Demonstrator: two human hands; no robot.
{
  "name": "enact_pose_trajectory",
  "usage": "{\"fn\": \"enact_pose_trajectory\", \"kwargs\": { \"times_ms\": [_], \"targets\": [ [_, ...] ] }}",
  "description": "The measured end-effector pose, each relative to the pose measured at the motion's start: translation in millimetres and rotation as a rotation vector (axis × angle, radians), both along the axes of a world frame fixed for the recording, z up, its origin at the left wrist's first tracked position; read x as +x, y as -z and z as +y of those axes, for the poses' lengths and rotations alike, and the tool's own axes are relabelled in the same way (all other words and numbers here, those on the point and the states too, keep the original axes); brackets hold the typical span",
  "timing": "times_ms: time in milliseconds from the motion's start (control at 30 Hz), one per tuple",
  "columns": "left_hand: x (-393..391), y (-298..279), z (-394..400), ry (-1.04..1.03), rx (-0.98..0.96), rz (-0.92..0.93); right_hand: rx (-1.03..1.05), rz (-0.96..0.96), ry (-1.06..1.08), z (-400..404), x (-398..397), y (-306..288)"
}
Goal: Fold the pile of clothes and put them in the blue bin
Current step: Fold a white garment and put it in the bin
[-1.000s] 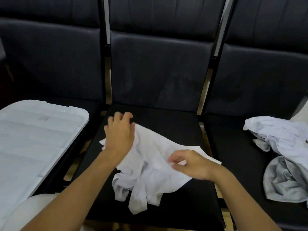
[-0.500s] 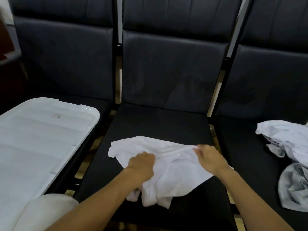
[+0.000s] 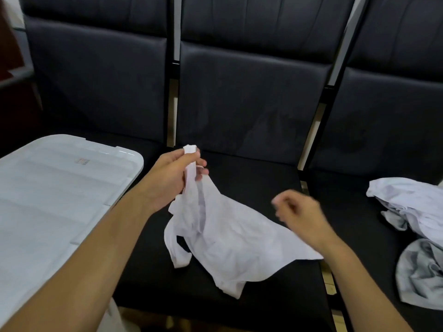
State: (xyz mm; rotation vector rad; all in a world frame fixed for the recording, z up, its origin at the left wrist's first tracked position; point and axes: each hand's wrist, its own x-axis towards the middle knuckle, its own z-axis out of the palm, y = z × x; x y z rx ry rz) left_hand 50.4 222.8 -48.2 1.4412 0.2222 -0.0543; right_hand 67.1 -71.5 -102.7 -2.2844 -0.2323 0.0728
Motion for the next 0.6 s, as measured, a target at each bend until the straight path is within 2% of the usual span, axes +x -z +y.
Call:
{"fn": "enact_pose_trajectory", "kwargs": {
  "times_ms": [33,100,133,167,200,267,333,400,467,533,600],
  "targets": [
    [3,6,1,-0.05,0.171,0.002,-0.1,0.083,-0.116,6,-1,8],
    [7,21,7,-0.077,0.795,0.006,-0.373,0.206,-0.281,16,-1,31],
    [6,28,9,-0.068,1.078,0.012,-0.493,0.2,-0.321,23,-1,42],
    [5,34,8,-0.051,1.249,0.029,-0.587,0.154,-0.359,31,-4,50],
    [3,36,4,-0.024,1.302,0.047,-0.65,0.087,-0.392,39,-7,58],
    [-1,39,-8,0.085,1.288,0.038,-0.71,-0.007,-0.425,55,-13,70],
    [-4,42,-19,0.333,1.335,0.086,-0.702,-0.026,-0.416,66,-16,76],
    [-6,48,-25,0.643,1.326,0.292,-0.682,-0.045,-0.428,73,-17,80],
    [-7,57,-29,0.862,1.358,0.472,-0.692,-0.158,-0.467,79,-19,86],
    [-8,59,-29,0.921,1.413,0.535,-0.738,-0.311,-0.511,87,-21,92],
    [-7,57,-29,0.877,1.401,0.503,-0.783,-0.462,-0.474,95,-25,96]
  ]
}}
